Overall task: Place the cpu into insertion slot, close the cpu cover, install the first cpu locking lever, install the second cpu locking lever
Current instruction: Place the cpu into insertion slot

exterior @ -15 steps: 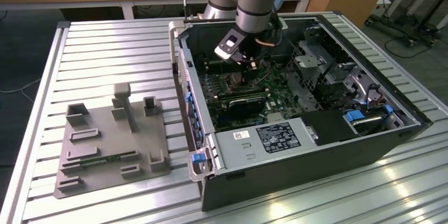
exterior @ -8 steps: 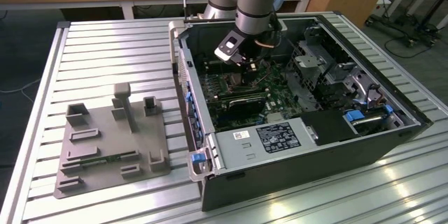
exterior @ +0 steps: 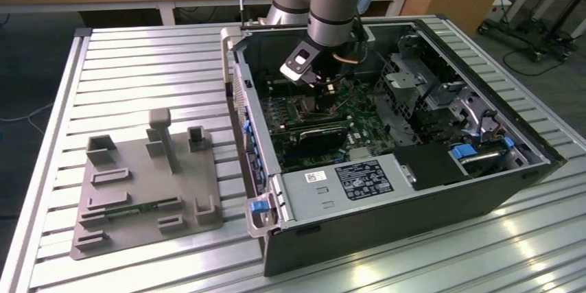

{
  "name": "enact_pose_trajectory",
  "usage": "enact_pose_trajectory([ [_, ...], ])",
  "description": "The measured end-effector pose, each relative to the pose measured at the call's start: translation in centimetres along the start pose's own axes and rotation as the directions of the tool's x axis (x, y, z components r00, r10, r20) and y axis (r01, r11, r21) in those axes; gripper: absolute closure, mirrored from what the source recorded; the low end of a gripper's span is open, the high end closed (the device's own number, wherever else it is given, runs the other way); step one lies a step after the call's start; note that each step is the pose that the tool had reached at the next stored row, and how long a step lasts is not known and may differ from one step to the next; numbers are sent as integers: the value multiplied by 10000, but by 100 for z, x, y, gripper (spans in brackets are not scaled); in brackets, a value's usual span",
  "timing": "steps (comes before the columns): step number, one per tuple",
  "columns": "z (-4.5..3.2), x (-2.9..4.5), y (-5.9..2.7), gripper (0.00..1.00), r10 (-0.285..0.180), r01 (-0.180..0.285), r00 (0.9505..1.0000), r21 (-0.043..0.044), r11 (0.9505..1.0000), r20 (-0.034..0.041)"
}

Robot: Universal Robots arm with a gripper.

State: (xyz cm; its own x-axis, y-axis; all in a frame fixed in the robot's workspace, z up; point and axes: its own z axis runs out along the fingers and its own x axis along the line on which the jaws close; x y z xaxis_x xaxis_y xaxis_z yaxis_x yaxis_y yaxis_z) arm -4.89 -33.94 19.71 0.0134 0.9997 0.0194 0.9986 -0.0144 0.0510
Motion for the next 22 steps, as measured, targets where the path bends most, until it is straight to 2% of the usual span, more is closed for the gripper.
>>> enact_pose_trajectory([
  [22, 59, 0, -1, 46, 1, -1, 10000, 8, 10000, 14],
])
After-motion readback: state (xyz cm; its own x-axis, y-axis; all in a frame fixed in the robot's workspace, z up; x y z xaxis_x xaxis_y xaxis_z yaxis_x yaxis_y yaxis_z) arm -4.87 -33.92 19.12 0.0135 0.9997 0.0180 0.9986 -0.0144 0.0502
